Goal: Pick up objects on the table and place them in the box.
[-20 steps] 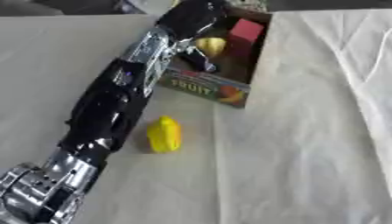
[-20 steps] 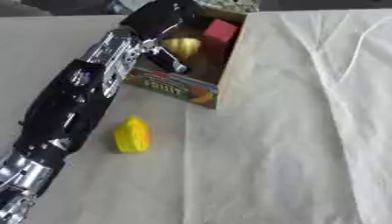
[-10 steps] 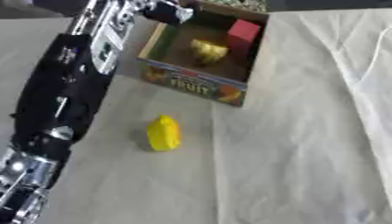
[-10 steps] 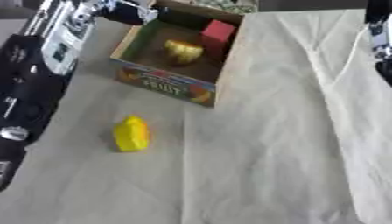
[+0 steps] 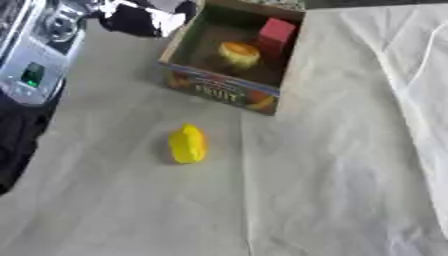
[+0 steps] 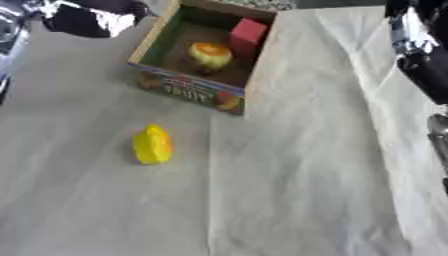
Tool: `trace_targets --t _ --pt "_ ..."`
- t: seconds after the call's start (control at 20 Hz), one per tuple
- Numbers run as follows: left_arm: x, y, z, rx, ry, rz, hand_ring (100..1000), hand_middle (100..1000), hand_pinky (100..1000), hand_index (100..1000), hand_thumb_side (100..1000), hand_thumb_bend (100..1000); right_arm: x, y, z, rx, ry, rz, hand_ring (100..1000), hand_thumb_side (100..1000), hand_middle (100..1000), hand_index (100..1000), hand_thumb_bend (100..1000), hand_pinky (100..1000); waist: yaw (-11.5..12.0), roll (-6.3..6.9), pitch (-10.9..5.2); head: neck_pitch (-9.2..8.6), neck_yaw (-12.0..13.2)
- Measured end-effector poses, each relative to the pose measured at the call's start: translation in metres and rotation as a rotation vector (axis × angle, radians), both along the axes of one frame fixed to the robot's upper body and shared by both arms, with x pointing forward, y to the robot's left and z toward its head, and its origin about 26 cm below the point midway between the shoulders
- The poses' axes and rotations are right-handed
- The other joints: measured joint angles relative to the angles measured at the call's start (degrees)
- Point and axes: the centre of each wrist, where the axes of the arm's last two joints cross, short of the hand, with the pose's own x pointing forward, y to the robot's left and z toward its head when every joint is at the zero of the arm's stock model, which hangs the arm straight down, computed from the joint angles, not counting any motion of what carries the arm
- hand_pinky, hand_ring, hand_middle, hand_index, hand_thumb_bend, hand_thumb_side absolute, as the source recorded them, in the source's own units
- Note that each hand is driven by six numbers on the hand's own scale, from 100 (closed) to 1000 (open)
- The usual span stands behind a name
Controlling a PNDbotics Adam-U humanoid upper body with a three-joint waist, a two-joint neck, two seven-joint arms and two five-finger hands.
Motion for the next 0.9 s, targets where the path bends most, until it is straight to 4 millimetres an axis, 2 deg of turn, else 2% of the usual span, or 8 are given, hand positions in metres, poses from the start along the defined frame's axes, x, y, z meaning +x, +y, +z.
trace_targets --t 0.2,0.25,0.3,0.45,0.65,0.9 --pt "-0.027 0.007 -0.019 0.028 0.112 -0.035 841 817 824 888 355 299 0.000 -0.002 0.000 -0.007 -0.002 -0.013 768 602 738 774 100 894 0.6 0.04 0.00 0.09 -0.7" --pt "-0.033 0.009 -0.023 0.037 0.138 -0.039 841 816 824 889 343 341 -0.001 -0.002 0.000 -0.007 -0.003 -0.014 769 593 738 774 100 894 0.7 0.03 0.00 0.25 -0.9" --pt "-0.039 0.010 -0.026 0.047 0.162 -0.038 843 819 826 891 388 302 -0.001 -0.002 0.000 -0.007 -0.004 -0.014 769 602 738 774 100 894 0.9 0.02 0.00 0.34 -1.0" --pt "-0.052 0.013 -0.032 0.079 0.218 -0.037 843 820 826 893 429 305 -0.001 -0.003 -0.001 -0.007 -0.001 -0.016 769 602 738 774 100 894 1.2 -0.03 0.01 0.46 -1.2" --pt "-0.061 0.012 -0.037 0.110 0.283 -0.044 844 821 827 895 481 307 -0.001 -0.003 -0.001 -0.007 -0.001 -0.017 769 602 738 774 100 894 1.3 -0.08 0.02 0.46 -1.5" --pt "-0.064 0.010 -0.038 0.126 0.331 -0.045 834 803 820 878 542 352 -0.001 -0.003 -0.002 -0.007 0.003 -0.018 769 603 738 774 100 895 1.3 -0.34 0.03 0.46 -1.9"
